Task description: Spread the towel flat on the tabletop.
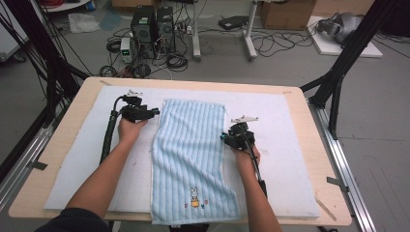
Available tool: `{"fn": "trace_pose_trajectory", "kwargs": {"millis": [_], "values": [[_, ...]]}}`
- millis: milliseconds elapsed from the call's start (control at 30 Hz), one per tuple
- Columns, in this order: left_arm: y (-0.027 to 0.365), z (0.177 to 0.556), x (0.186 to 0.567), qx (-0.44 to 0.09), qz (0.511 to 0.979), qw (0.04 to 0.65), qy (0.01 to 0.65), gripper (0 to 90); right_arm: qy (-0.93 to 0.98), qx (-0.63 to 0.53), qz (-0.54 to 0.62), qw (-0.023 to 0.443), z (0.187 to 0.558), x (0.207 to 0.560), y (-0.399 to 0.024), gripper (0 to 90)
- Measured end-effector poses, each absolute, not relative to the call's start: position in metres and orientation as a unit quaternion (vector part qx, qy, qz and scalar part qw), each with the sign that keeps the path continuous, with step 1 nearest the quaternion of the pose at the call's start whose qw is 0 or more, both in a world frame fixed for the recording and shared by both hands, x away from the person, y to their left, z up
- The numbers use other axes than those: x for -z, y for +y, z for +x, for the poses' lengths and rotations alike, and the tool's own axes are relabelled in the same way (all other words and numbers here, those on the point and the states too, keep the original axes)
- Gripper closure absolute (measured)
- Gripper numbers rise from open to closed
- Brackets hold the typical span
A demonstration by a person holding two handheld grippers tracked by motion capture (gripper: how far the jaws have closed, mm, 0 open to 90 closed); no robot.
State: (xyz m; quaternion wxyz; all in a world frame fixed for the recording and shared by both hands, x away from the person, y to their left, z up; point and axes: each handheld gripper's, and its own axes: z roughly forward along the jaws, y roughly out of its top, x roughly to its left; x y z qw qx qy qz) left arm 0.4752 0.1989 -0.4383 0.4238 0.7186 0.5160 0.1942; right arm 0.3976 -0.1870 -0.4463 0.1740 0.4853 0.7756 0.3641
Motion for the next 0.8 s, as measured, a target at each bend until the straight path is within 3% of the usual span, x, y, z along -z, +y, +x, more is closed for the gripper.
{"fn": "trace_pose_trajectory", "kwargs": {"millis": [67,200,267,300,467,533,567,600,667,767,800], "values": [[0.2,0.473,0.44,-0.192,0.718,0.424,0.517,42.0,0.791,-0.345,0.47,0.184,0.399,0.444,-0.183,89.3],[0.198,0.47,0.445,-0.174,0.722,0.426,0.517,42.0,0.792,-0.296,0.477,0.238,0.404,0.441,-0.185,89.4],[0.194,0.47,0.448,-0.168,0.732,0.422,0.507,42.1,0.768,-0.323,0.51,0.214,0.408,0.443,-0.2,89.2],[0.192,0.47,0.449,-0.169,0.735,0.421,0.504,42.7,0.753,-0.364,0.519,0.179,0.409,0.443,-0.206,75.0],[0.189,0.471,0.448,-0.174,0.727,0.432,0.505,43.8,0.755,-0.398,0.492,0.169,0.41,0.444,-0.19,63.3],[0.19,0.471,0.447,-0.175,0.725,0.432,0.506,43.8,0.775,-0.373,0.48,0.174,0.411,0.449,-0.178,69.1],[0.191,0.471,0.447,-0.175,0.727,0.43,0.507,43.8,0.784,-0.359,0.467,0.194,0.41,0.448,-0.174,83.1],[0.192,0.471,0.447,-0.175,0.727,0.429,0.507,43.8,0.794,-0.349,0.456,0.2,0.411,0.446,-0.171,85.4],[0.194,0.47,0.446,-0.173,0.726,0.428,0.509,43.8,0.8,-0.307,0.456,0.241,0.413,0.442,-0.168,86.6],[0.192,0.469,0.445,-0.165,0.728,0.429,0.508,43.9,0.785,-0.288,0.479,0.266,0.42,0.442,-0.178,86.6],[0.19,0.469,0.445,-0.162,0.731,0.43,0.505,44.3,0.776,-0.299,0.495,0.254,0.422,0.443,-0.184,86.0]]}}
